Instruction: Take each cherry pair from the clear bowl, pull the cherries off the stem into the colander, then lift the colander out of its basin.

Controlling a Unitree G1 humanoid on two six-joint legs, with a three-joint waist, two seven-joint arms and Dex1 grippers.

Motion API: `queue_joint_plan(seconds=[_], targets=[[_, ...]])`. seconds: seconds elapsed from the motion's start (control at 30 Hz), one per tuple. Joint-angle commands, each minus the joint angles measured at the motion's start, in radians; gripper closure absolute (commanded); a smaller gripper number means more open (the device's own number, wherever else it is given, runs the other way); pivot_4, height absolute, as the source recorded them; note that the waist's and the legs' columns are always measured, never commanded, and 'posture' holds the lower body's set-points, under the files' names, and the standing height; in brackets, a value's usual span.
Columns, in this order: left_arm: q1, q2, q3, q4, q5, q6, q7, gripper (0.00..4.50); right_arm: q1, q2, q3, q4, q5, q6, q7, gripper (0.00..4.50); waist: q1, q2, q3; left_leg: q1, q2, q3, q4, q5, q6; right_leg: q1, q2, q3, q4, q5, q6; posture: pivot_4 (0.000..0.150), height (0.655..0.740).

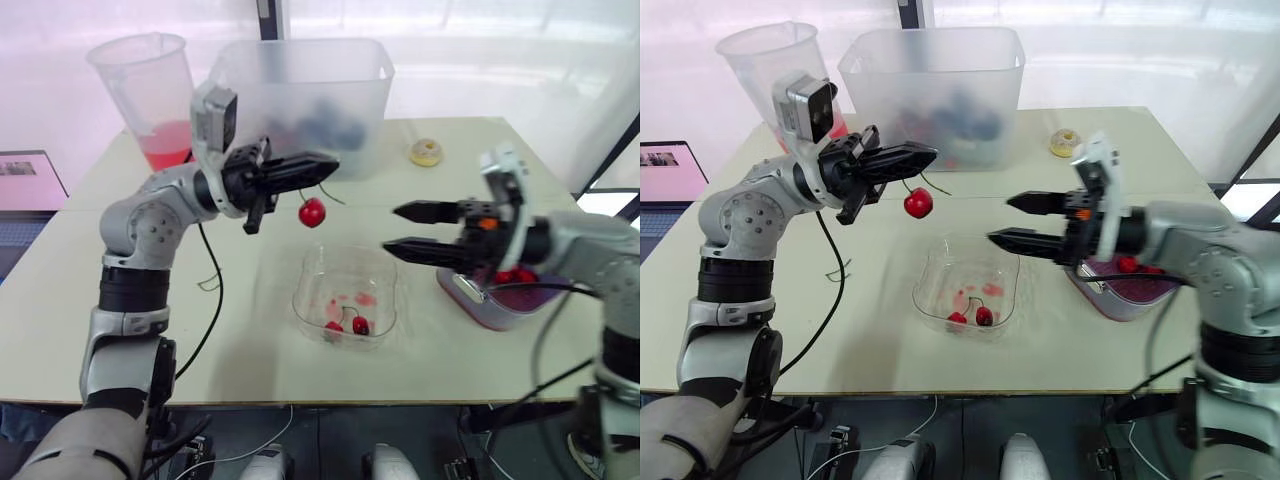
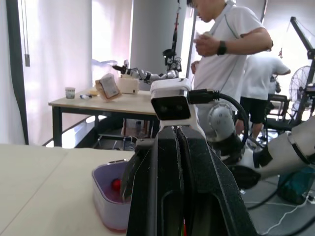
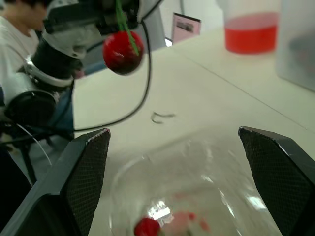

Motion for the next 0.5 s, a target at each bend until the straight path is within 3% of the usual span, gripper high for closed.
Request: queue_joint_plan(seconds=[0.03,0.37,0.47,0.5], targets=[[-0.034,-0.019,-0.005,-0.012,-0.003,-0.007,0.004,4.5,-0.048,0.053,0.035,0.005,0.001,-0.051,-0.062,0.04,0.0,0.0,0.0,0.0,0.0,0.0,0.0,0.0,0.0,0.0,0.0,0.0,0.0,0.0,0.0,0.15,0.74],[-0.036,-0.045,-0.019,-0.043,-0.01,0.005,0.026,4.5,-0.115,0.148,0.118,0.054,0.039,-0.065,-0.095,0.04,-0.008,0.0,0.0,0.0,0.0,0.0,0.0,0.0,0.0,-0.001,0.001,0.0,0.001,0.0,0.0,0.15,0.74],[-0.038,-0.038,-0.023,-0.042,-0.01,0.006,0.018,4.5,-0.123,0.159,0.119,0.058,0.06,-0.058,-0.106,0.89,-0.007,0.0,0.0,0.0,0.0,0.0,0.0,0.0,0.0,-0.001,0.001,0.0,0.001,0.0,0.0,0.15,0.74],[-0.039,-0.038,-0.024,-0.038,-0.007,0.004,0.017,4.5,-0.125,0.161,0.12,0.059,0.061,-0.059,-0.11,1.4,-0.007,0.0,0.0,0.0,0.0,0.0,0.0,0.0,0.0,-0.001,0.001,0.0,0.001,0.0,0.0,0.15,0.74]])
